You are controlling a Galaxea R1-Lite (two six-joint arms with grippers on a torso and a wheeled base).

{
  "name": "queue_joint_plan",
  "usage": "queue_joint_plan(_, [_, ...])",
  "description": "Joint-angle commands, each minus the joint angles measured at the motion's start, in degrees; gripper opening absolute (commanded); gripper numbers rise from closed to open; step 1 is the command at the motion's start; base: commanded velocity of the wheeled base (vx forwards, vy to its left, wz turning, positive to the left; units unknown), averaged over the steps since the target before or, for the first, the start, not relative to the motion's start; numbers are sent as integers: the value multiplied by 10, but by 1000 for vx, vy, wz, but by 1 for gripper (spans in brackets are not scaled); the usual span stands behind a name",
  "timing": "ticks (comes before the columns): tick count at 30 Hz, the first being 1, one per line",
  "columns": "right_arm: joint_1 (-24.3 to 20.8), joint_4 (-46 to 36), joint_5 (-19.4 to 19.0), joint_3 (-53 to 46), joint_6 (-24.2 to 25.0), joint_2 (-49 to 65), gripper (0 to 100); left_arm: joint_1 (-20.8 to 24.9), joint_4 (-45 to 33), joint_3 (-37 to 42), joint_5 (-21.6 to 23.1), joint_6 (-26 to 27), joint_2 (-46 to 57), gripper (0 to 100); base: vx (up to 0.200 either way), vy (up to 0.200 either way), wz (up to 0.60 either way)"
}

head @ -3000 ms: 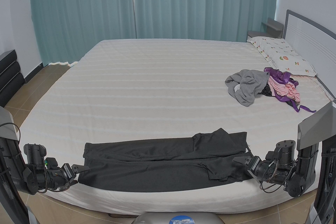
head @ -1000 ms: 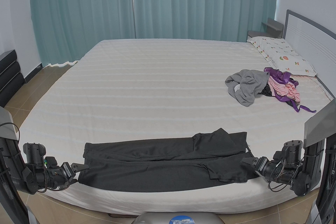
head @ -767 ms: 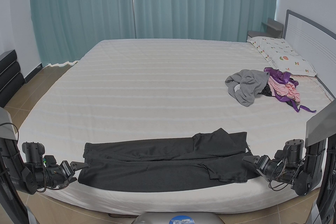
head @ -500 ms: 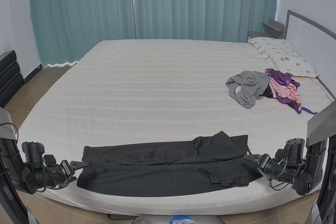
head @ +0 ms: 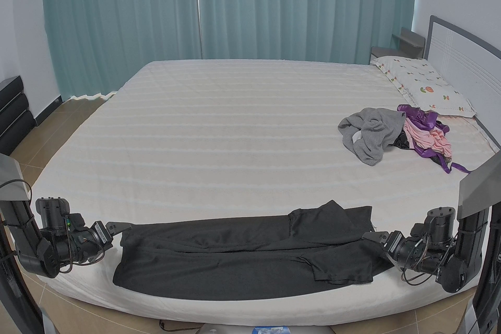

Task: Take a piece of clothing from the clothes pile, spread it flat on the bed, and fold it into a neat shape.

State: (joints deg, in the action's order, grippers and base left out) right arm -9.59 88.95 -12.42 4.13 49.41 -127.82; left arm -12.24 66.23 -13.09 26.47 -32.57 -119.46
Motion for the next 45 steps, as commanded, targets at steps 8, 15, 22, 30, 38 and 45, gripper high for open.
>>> queue_joint_plan(8, [-3,9,-1,-4,1,0,100,21,-1,-60,-5,41,-61,100,0,0,0])
queue_joint_plan(15, [-6,9,-1,-3,0,-1,100,16,3,-55,-21,71,-67,100,0,0,0])
queue_joint_plan(22, [-6,9,-1,-3,0,-2,100,29,13,-35,-26,124,-98,100,0,0,0])
queue_joint_plan(30, [-11,9,-1,-3,0,-3,100,46,29,-35,-39,125,-106,100,0,0,0])
queue_joint_plan(38, [-14,9,-1,-3,0,-3,100,60,29,-29,-48,120,-87,100,0,0,0])
queue_joint_plan(45, [-14,9,0,-3,0,-2,100,65,29,-15,-50,120,-61,100,0,0,0])
